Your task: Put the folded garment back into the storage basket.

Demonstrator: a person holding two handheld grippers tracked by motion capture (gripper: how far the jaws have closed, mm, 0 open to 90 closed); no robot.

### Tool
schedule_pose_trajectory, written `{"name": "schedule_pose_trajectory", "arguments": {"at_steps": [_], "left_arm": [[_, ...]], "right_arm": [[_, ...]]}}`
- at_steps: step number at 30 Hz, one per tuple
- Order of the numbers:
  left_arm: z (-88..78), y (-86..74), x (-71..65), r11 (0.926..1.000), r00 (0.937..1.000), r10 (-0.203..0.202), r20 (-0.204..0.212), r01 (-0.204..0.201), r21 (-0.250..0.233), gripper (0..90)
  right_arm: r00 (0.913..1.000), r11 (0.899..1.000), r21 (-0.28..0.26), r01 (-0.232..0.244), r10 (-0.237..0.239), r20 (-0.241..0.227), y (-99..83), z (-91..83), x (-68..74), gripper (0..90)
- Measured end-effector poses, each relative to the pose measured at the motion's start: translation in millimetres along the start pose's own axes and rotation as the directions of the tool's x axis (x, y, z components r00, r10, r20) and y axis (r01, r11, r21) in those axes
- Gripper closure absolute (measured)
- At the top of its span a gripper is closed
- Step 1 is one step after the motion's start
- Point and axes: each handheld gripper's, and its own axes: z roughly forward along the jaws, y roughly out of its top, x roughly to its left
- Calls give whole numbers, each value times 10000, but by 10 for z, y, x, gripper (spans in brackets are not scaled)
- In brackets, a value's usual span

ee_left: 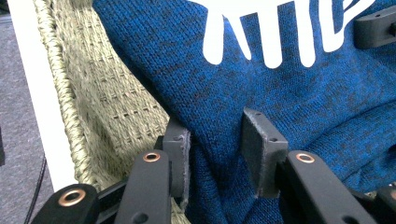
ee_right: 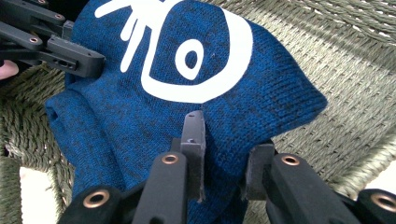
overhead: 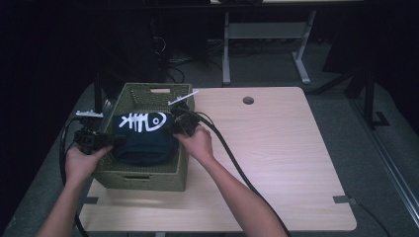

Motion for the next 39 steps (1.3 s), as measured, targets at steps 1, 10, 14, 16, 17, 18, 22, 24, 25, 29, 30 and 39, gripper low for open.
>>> {"name": "schedule_pose_trajectory", "arguments": {"at_steps": [1,10,14,16,17,18,22,24,25,29,30,39], "left_arm": [[1,-2,0,10000,10000,12,-12,-12,15,643],[24,-44,4,9998,9996,34,-288,-29,174,646],[13,-27,-1,10000,9976,-80,-683,76,-53,540],[9,-17,-4,9999,9971,-113,-754,108,-79,537],[4,-14,-2,9998,9970,-146,-755,137,-124,537],[-4,-10,2,9997,9970,-180,-752,167,-178,537],[-24,-2,-2,9993,9975,-222,-671,201,-319,539],[-33,1,-7,9989,9977,-257,-631,232,-401,540],[-46,4,-12,9989,9980,-212,-590,187,-423,540],[-83,6,-40,9974,9990,-129,-437,98,-713,539],[-87,11,-53,9974,9991,-131,-401,102,-717,538],[-129,94,-222,9938,9996,271,-28,-273,-1081,510]], "right_arm": [[10000,10000,3,6,-6,4,-1,1,2,738],[9999,9998,155,90,-91,49,-20,12,29,684],[9982,9996,121,249,-255,543,-14,10,50,550],[9971,9993,168,342,-352,677,1,3,43,510],[9961,9993,146,355,-366,798,8,-4,44,497],[9953,9993,70,358,-363,901,14,-12,43,480],[9954,9998,-43,218,-213,931,41,-96,0,485],[9959,9997,-111,232,-221,878,46,-137,-20,498],[9961,9998,-120,162,-151,869,47,-156,-25,498],[9987,9993,-371,44,-25,503,32,-257,-63,508],[9987,9991,-421,21,0,507,28,-276,-63,508],[9995,9964,-790,-295,286,-126,1,-501,-183,489]]}}
